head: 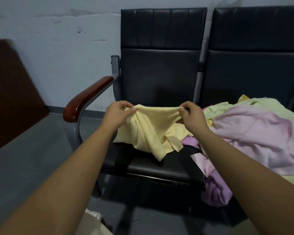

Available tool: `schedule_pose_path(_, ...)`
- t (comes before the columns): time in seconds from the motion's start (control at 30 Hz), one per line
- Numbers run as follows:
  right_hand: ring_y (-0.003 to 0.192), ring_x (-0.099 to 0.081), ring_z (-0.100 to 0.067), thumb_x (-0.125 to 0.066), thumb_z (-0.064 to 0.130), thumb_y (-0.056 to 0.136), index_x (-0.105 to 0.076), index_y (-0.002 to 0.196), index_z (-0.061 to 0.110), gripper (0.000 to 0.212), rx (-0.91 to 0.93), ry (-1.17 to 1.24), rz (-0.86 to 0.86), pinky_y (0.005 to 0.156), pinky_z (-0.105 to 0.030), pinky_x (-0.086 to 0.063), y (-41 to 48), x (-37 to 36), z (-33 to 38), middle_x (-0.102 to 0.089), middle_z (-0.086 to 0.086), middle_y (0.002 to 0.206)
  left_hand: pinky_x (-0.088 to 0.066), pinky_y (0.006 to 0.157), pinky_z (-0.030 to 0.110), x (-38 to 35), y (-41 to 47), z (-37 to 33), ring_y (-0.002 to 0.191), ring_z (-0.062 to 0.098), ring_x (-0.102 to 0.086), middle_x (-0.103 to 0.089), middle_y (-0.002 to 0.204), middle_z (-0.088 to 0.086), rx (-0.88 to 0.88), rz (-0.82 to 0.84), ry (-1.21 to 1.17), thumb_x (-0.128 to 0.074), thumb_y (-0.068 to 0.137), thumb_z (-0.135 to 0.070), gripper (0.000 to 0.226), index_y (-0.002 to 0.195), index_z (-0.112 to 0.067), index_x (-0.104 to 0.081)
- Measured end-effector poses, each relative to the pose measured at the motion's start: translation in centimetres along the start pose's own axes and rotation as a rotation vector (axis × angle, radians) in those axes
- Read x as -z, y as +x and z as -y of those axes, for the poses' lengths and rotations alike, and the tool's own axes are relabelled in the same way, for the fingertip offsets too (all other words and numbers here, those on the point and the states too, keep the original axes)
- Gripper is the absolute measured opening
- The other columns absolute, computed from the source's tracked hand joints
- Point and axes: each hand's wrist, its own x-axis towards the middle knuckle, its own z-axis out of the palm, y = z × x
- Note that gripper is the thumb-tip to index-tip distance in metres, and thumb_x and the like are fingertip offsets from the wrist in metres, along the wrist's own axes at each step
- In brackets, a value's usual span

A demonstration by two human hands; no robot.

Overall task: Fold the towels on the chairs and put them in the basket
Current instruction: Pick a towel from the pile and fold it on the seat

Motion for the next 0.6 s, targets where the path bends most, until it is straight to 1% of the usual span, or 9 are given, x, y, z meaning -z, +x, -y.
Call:
schedule_pose_path(0.07, 0.080, -0.059, -0.008, -0.049, 0.023, 0.104, -0.063, 0.104, 0.020, 0.015, 0.092, -0.043, -0.093, 0.068, -0.027, -0.048, 0.7, 1.4, 1.6, -0.062, 0.010, 0.086, -0.050, 0.084, 0.031, 1.6, 0.7, -1.6, 0.103, 0.015, -0.058, -0.062, 0.105, -0.006, 0.007, -0.022, -0.030, -0.070, 0.091, -0.019, 0.017, 0.107, -0.023, -0.074)
schedule_pose_path(0.13, 0.086, -0.058, -0.009, -0.050, 0.021, 0.103, -0.067, 0.107, 0.019, 0.017, 0.102, 0.010, -0.146, 0.074, -0.026, -0.045, 1.3, 2.6, 3.2, -0.063, 0.008, 0.092, -0.050, 0.088, 0.032, 3.2, 1.3, -3.0, 0.106, 0.019, -0.059, -0.060, 0.112, -0.002, -0.007, -0.018, -0.002, -0.067, 0.089, -0.009, 0.030, 0.114, -0.025, -0.071)
schedule_pose_path(0.2, 0.092, -0.061, -0.013, -0.052, 0.016, 0.101, -0.068, 0.111, 0.019, 0.019, 0.023, 0.192, -0.150, 0.075, -0.025, -0.049, 1.9, 3.8, 4.6, -0.064, 0.006, 0.096, -0.049, 0.091, 0.031, 4.7, 1.6, -4.0, 0.109, 0.020, -0.057, -0.059, 0.120, 0.003, -0.020, -0.031, 0.055, -0.062, 0.092, -0.003, 0.038, 0.124, -0.022, -0.067)
schedule_pose_path(0.3, 0.090, -0.065, -0.020, -0.055, 0.009, 0.099, -0.069, 0.113, 0.017, 0.022, -0.214, 0.568, -0.089, 0.070, -0.034, -0.060, 2.4, 5.9, 6.3, -0.066, -0.003, 0.102, -0.045, 0.099, 0.033, 6.9, 1.8, -4.8, 0.120, 0.023, -0.057, -0.062, 0.132, 0.006, -0.039, -0.104, 0.059, -0.058, 0.096, -0.006, 0.039, 0.133, -0.016, -0.063)
schedule_pose_path(0.37, 0.093, -0.067, -0.023, -0.057, 0.008, 0.098, -0.072, 0.110, 0.017, 0.021, -0.267, 0.672, -0.071, 0.072, -0.034, -0.061, 2.9, 7.3, 6.6, -0.068, -0.008, 0.107, -0.045, 0.095, 0.030, 8.4, 1.7, -5.1, 0.117, 0.021, -0.059, -0.066, 0.126, 0.004, -0.069, -0.155, 0.084, -0.056, 0.096, -0.010, 0.034, 0.128, -0.015, -0.067)
schedule_pose_path(0.47, 0.098, -0.068, -0.024, -0.061, 0.006, 0.096, -0.074, 0.107, 0.016, 0.019, -0.261, 0.652, -0.073, 0.070, -0.031, -0.058, 3.4, 9.3, 7.2, -0.069, -0.010, 0.112, -0.041, 0.082, 0.031, 10.1, 1.2, -6.0, 0.098, 0.020, -0.059, -0.067, 0.101, 0.002, -0.094, -0.127, 0.163, -0.050, 0.101, -0.014, 0.022, 0.108, -0.015, -0.070)
schedule_pose_path(0.5, 0.098, -0.067, -0.023, -0.062, 0.005, 0.095, -0.073, 0.110, 0.013, 0.020, -0.252, 0.642, -0.043, 0.071, -0.031, -0.057, 3.5, 9.9, 7.3, -0.068, -0.010, 0.113, -0.040, 0.078, 0.031, 10.5, 1.2, -6.3, 0.093, 0.021, -0.058, -0.065, 0.093, 0.002, -0.103, -0.110, 0.191, -0.048, 0.103, -0.016, 0.020, 0.099, -0.017, -0.068)
schedule_pose_path(0.57, 0.100, -0.062, -0.023, -0.065, -0.001, 0.091, -0.067, 0.118, 0.007, 0.029, -0.221, 0.596, 0.092, 0.080, -0.032, -0.056, 3.4, 11.0, 7.8, -0.063, -0.010, 0.114, -0.042, 0.075, 0.033, 11.5, 1.2, -6.7, 0.087, 0.023, -0.058, -0.061, 0.081, -0.002, -0.119, -0.105, 0.218, -0.048, 0.104, -0.021, 0.022, 0.087, -0.021, -0.062)
schedule_pose_path(0.6, 0.103, -0.061, -0.025, -0.066, -0.004, 0.089, -0.065, 0.122, 0.005, 0.034, -0.190, 0.484, 0.154, 0.086, -0.034, -0.054, 3.4, 11.4, 7.9, -0.062, -0.011, 0.116, -0.047, 0.076, 0.036, 11.9, 1.2, -6.8, 0.086, 0.024, -0.061, -0.062, 0.080, -0.004, -0.126, -0.105, 0.210, -0.049, 0.103, -0.023, 0.021, 0.086, -0.022, -0.062)
